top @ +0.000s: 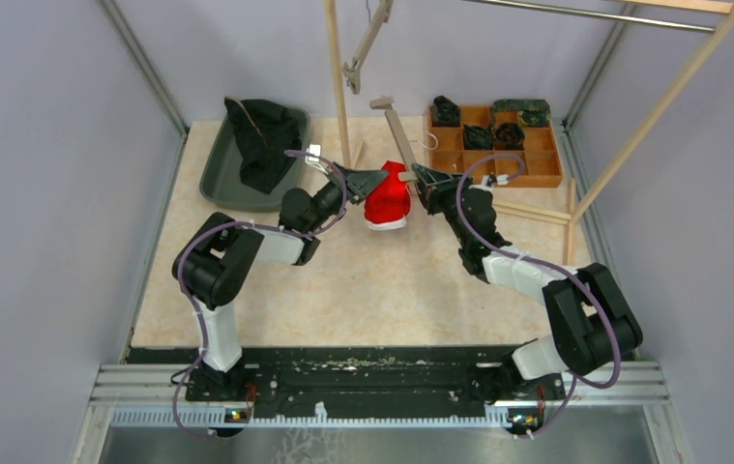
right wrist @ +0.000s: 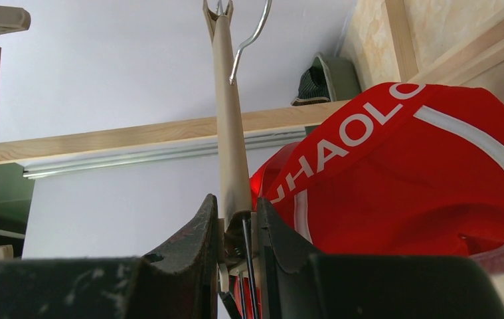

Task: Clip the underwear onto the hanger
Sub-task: Clamp the underwear onto the hanger.

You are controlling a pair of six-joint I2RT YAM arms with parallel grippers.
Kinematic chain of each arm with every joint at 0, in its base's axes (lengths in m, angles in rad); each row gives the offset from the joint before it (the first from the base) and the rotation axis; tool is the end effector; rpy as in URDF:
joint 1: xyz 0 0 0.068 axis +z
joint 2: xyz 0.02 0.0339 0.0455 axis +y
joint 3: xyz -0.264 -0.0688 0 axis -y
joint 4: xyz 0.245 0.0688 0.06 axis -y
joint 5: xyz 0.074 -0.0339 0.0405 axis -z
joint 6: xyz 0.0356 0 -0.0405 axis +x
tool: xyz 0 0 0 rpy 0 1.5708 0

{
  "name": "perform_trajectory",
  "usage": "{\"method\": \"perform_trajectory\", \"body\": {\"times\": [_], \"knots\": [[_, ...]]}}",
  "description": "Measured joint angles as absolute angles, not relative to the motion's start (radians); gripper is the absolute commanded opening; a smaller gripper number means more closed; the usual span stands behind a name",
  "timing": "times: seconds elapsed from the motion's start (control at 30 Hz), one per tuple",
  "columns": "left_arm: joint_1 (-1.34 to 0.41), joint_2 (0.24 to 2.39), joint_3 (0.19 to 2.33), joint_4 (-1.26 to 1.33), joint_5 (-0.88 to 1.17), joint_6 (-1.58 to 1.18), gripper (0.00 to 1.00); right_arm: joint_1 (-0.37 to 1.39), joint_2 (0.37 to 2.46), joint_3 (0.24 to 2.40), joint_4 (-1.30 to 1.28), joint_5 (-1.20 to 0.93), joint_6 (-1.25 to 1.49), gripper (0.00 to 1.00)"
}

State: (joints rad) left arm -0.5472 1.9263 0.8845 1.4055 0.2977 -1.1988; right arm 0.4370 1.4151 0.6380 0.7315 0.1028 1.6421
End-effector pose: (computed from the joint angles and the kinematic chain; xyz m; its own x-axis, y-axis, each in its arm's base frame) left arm 0.3262 -0.2109 0.2182 -0.5711 -0.6950 -0.4369 0.5489 0.0725 -0.8327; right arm 0.2780 0.1258 0.2403 -0.3243 0.9436 0.0665 0.0646 -0.0481 0.9968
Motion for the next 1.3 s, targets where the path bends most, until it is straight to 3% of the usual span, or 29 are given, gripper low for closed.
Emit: {"method": "perform_trajectory", "body": {"times": [1.3], "knots": [[-0.598,1.829,0.88,1.276,0.123,-1.036,0.0,0.485,1.415,0.69,0.611,0.162,1.599,0.0]]}}
